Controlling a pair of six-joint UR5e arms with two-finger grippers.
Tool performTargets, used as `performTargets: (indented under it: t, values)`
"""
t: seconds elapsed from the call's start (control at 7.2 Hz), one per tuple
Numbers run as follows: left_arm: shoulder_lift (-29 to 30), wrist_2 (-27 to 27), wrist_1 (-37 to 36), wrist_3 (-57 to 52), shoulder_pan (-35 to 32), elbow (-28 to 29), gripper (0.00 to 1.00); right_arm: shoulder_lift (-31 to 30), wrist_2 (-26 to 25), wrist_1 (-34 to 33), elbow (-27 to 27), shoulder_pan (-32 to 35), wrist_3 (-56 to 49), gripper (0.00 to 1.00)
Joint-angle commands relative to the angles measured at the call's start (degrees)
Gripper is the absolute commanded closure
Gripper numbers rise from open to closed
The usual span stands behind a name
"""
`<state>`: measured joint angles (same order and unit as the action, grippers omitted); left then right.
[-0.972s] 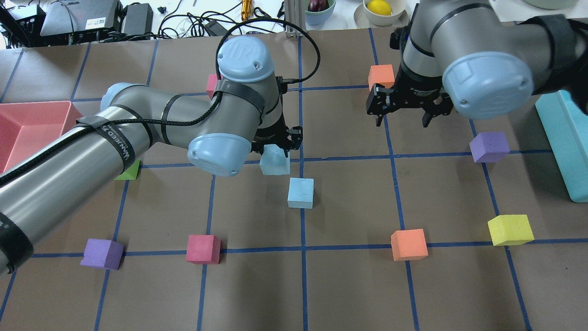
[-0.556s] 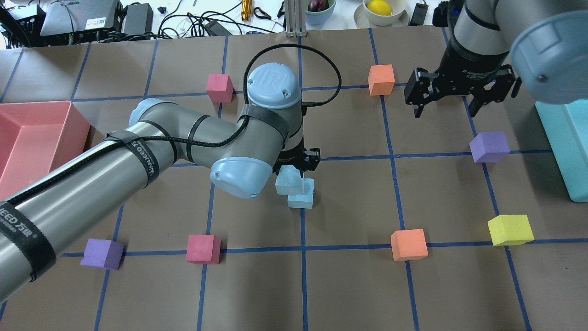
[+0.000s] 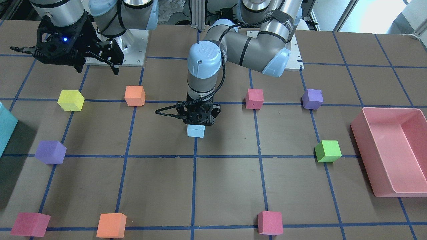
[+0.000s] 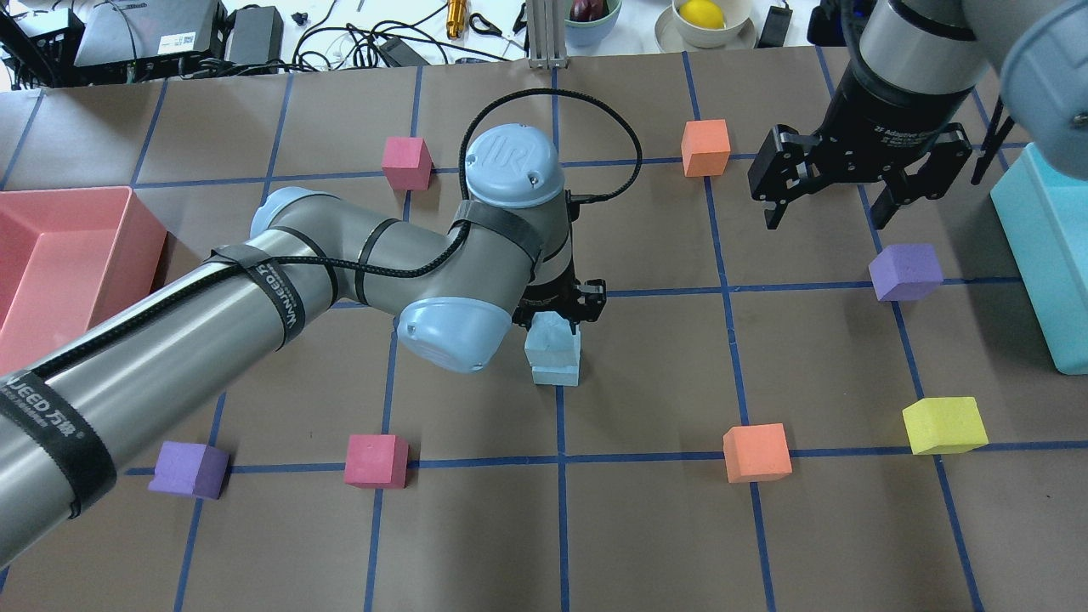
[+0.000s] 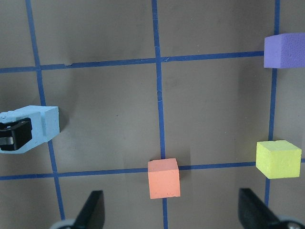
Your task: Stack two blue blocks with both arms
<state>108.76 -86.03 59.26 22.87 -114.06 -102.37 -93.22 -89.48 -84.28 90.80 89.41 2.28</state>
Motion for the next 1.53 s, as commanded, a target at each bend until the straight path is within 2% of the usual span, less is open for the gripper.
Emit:
performTargets:
  t: [0.0,0.14,0.28,0.42,0.56,0.83,0.97,1.25,1.39]
  values:
    - [0.40,0.42,-0.02,0.24,-0.02,-0.02,1.00,-0.03,-0.25,0.17,0.61,-0.20,-0.25,0.00]
    - [0.67,0.34,-0.02,0.50,-0.02,-0.20,0.96,-0.30,-1.38,0.17,0.61,-0.03,-0.26,0.00]
    - [1.19,0.25,-0.10,0.25,-0.02,-0.20,0.66,-0.82,-1.66,0.17,0.70,-0.11,-0.60,0.00]
    - [1.46,0.07,-0.11,0.68,-0.02,-0.29,0.31,-0.74,-1.57,0.25,0.79,-0.02,-0.61,0.00]
    - [1.55,0.25,-0.11,0.86,-0.02,-0.20,0.09,-0.82,-1.57,0.25,0.79,-0.02,-0.52,0.00]
    - [-0.46,0.60,-0.19,1.91,0.42,0.50,0.00,-0.83,-1.57,0.25,0.79,-0.11,-0.52,0.00]
    - [-1.95,1.73,0.68,1.30,1.03,2.07,0.00,-0.91,-1.57,0.25,0.79,-0.11,-0.52,0.00]
    - [-6.60,0.87,9.95,-1.66,4.00,6.11,0.00,-0.91,-1.57,0.25,0.70,-0.11,-0.52,0.00]
    - [-9.41,-0.97,12.18,-10.30,7.76,6.30,0.00,-0.83,-1.66,0.25,0.79,-0.11,-0.52,0.00]
